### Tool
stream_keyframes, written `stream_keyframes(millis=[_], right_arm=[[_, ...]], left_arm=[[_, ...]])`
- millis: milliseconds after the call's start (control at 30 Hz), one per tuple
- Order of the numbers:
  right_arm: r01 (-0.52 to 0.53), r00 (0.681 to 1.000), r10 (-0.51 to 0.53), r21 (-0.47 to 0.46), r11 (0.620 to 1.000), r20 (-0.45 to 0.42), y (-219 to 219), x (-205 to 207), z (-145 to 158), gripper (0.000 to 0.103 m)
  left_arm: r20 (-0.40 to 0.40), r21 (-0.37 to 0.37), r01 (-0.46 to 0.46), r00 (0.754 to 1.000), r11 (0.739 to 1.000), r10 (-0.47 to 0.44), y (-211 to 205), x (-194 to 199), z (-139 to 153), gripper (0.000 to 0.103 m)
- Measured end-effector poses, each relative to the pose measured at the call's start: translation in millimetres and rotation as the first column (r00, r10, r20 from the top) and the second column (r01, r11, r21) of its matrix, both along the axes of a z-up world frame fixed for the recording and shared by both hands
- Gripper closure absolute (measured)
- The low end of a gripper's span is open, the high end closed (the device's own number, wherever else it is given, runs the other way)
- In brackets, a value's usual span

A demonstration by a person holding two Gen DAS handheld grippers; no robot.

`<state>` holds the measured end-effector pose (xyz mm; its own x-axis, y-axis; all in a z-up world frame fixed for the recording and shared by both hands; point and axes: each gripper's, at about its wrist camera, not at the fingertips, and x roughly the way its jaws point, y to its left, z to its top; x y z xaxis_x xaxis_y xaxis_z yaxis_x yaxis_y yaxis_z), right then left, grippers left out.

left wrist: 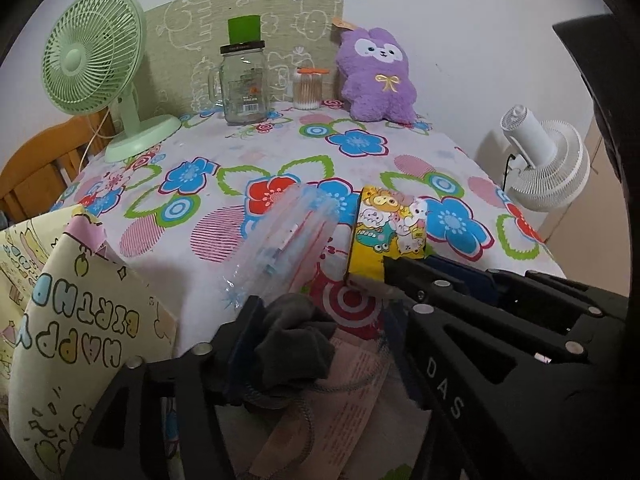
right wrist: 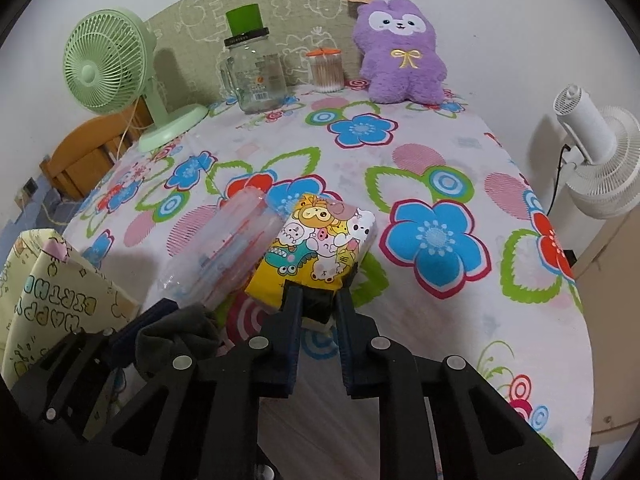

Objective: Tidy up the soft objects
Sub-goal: 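Move the right tool to the yellow cartoon snack bag while the left holds the pouch, then close the right tool on the yellow snack bag and lift it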

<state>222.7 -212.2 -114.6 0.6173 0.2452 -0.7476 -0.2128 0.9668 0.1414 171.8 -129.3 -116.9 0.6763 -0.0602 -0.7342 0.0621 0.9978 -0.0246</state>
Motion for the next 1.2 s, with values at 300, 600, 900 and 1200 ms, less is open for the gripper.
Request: stream_keyframes(millis=[300,600,900,1200], right_arm=[[0.032,0.999,-0.032,-0.039,0.999,0.011,-12.1,-15.8,4.6,0.088],[0.048,0.997,-0.044,-0.063,0.997,0.061,-20.9,-35.7,15.5,0.087],[0.046,0.991,-0.036,-0.075,0.996,0.129,-14.9,-40.1,22.8,0.027],[0.013,0.998,-0.008,-0.081,0.997,0.066,-5.9,-21.1,8.2,0.026]], left_arm=[[0.002,0.036,0.025,1.0,0.999,-0.025,-10.8,-12.0,3.1,0.014],[0.01,0.045,0.002,1.0,0.999,-0.003,-11.5,-19.0,6.8,0.011],[-0.002,0.032,-0.012,1.0,0.999,0.012,-5.6,-21.2,6.4,0.011],[-0.023,0.051,-0.046,0.999,0.998,0.047,-3.0,-12.3,-1.8,0.008]])
